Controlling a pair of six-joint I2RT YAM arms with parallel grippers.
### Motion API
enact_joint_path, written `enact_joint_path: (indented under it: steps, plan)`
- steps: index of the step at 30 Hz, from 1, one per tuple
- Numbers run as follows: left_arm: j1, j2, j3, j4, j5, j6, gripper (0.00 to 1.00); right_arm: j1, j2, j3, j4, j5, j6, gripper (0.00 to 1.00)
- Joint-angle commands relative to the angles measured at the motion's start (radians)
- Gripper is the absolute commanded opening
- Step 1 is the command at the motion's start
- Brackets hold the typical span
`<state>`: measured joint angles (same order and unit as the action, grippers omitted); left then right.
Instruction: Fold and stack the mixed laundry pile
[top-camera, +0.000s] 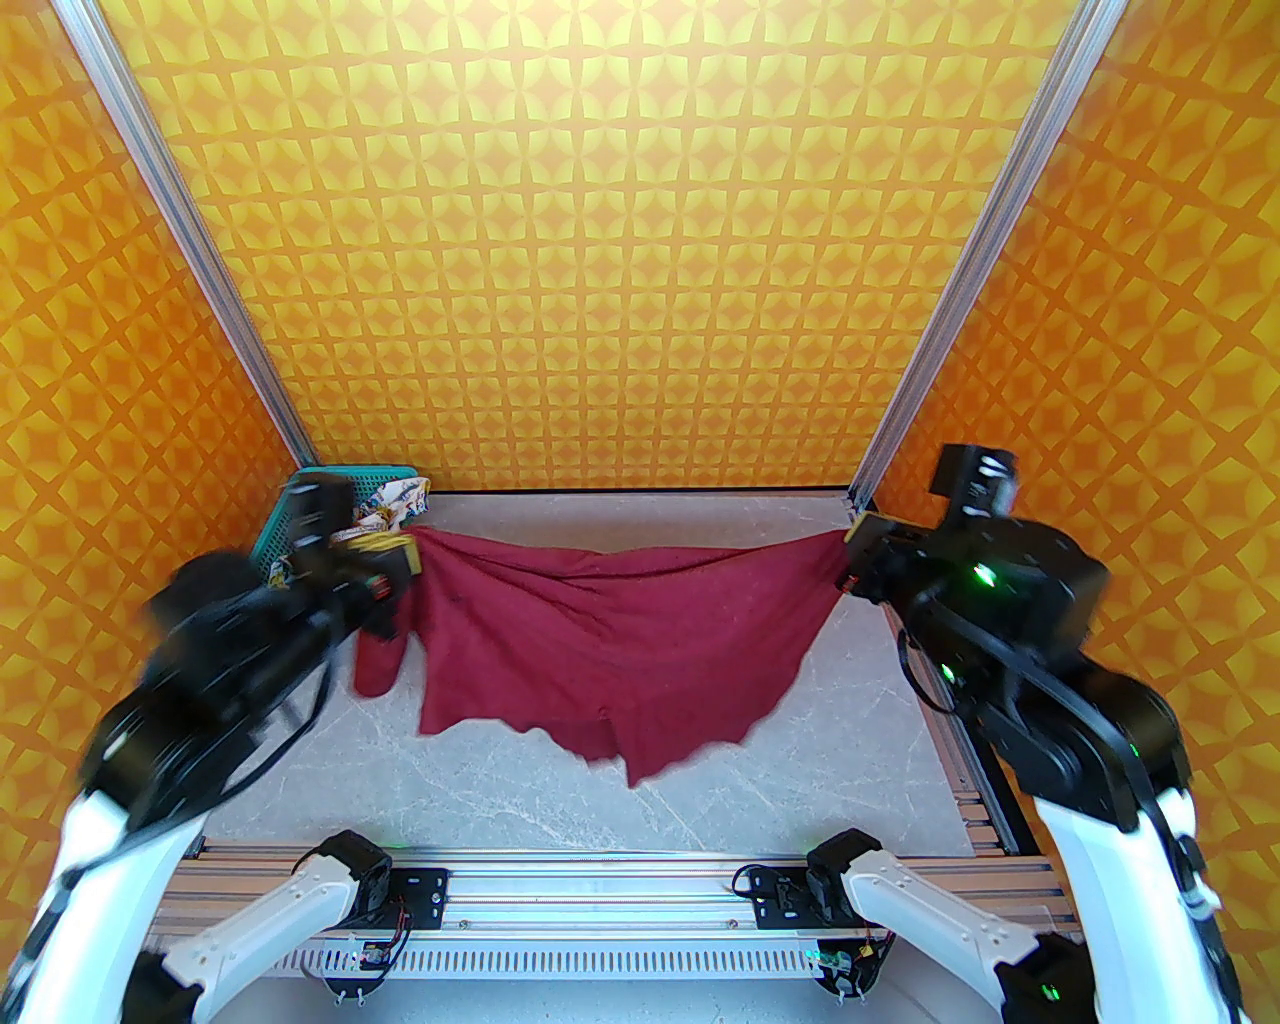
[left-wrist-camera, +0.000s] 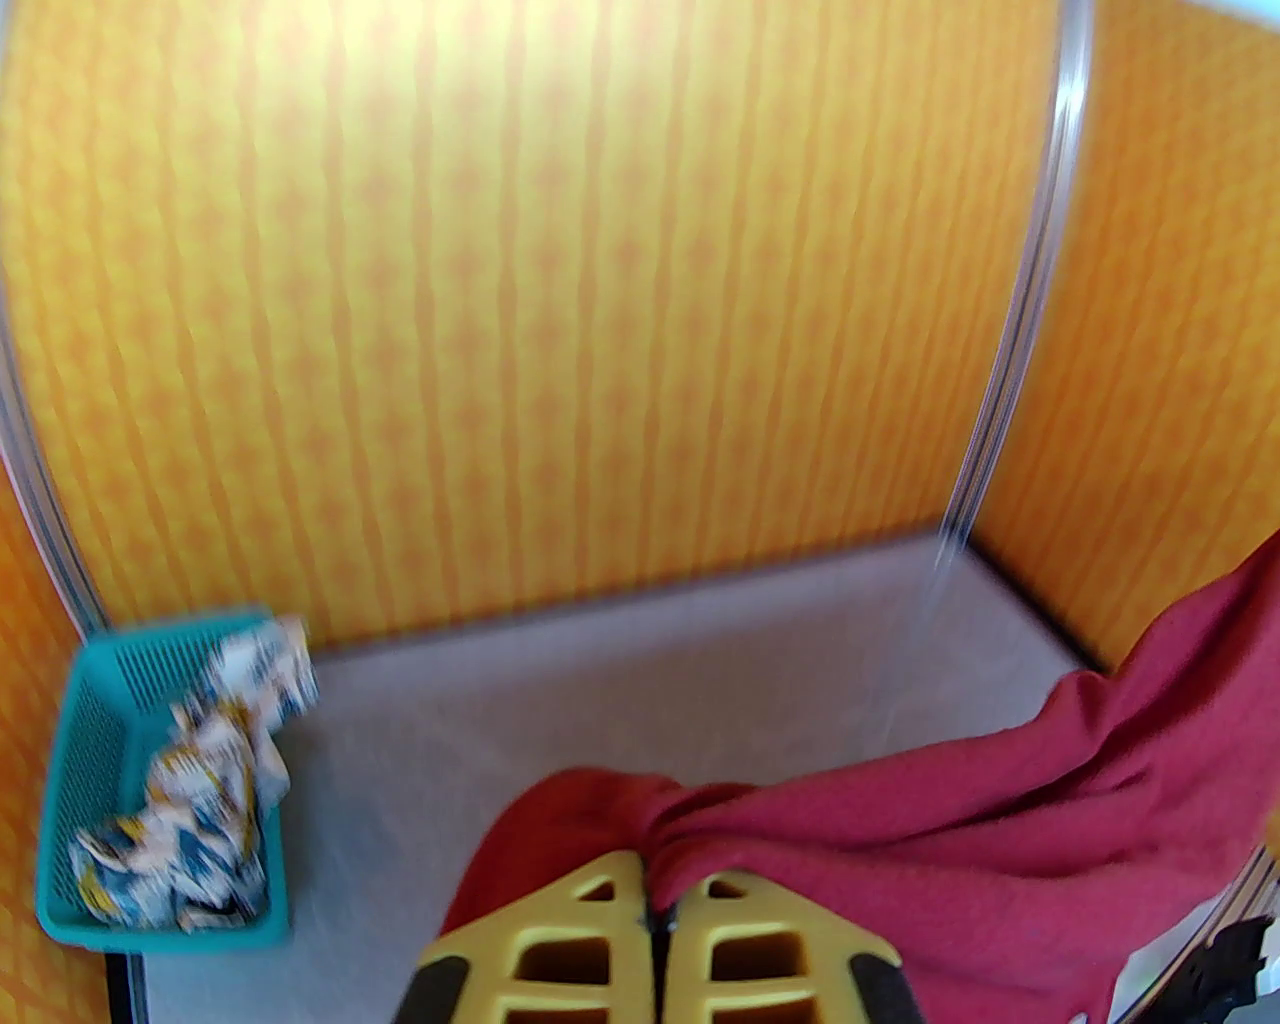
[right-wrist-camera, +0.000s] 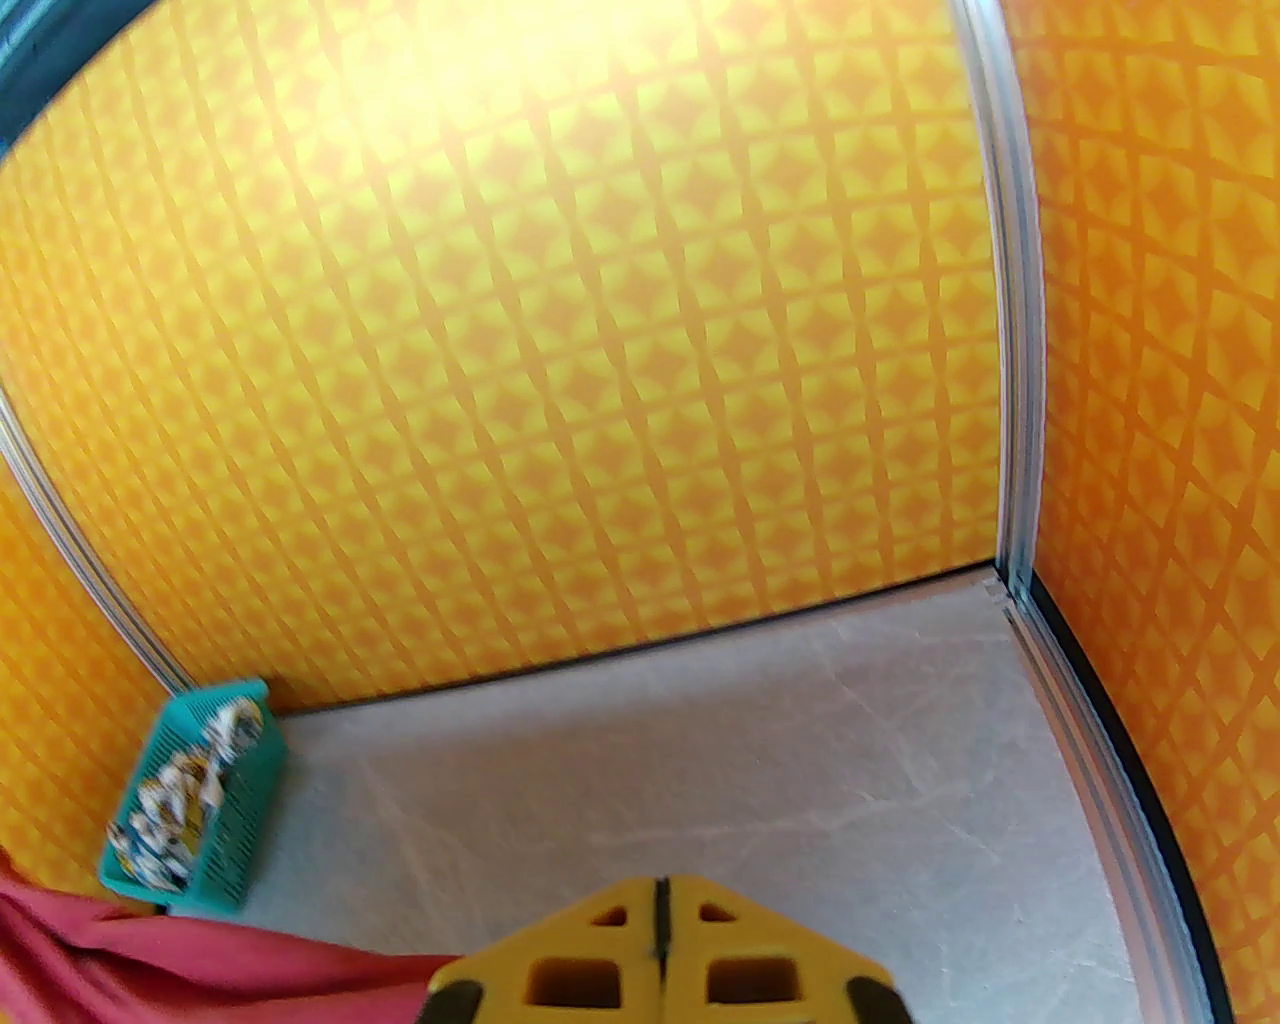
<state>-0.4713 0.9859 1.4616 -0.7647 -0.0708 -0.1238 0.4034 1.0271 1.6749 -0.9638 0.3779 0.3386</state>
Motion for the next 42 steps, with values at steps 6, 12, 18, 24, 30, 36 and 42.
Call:
enact_joint_path:
  steps: [6, 12, 18, 24, 30, 36, 42]
  plan:
    - [0.088, 0.374, -0.219, 0.124, -0.032, -0.122, 0.35, -0.132, 0.311, -0.281, 0.204, -0.198, 0.044, 0.0]
    - [0.129, 0.569, -0.221, 0.164, -0.015, -0.176, 0.7, -0.263, 0.595, -0.298, 0.266, -0.328, 0.106, 0.57]
    - [0.129, 0.432, -0.364, 0.125, -0.017, -0.234, 0.75, -0.27, 0.466, -0.503, 0.274, -0.341, 0.122, 0.61]
    - [0.097, 0.285, -0.623, 0.111, -0.004, -0.345, 0.76, -0.27, 0.247, -0.814, 0.283, -0.449, 0.194, 0.58]
    - [0.06, 0.306, -0.751, 0.233, 0.085, -0.393, 0.8, -0.221, 0.197, -1.008, 0.317, -0.502, 0.263, 0.53]
    - [0.046, 0.375, -0.765, 0.3, 0.097, -0.409, 0.76, -0.174, 0.163, -1.115, 0.316, -0.485, 0.31, 0.53]
    - [0.01, 0.47, -0.756, 0.404, 0.126, -0.428, 0.73, -0.135, 0.176, -1.158, 0.336, -0.505, 0.346, 0.48]
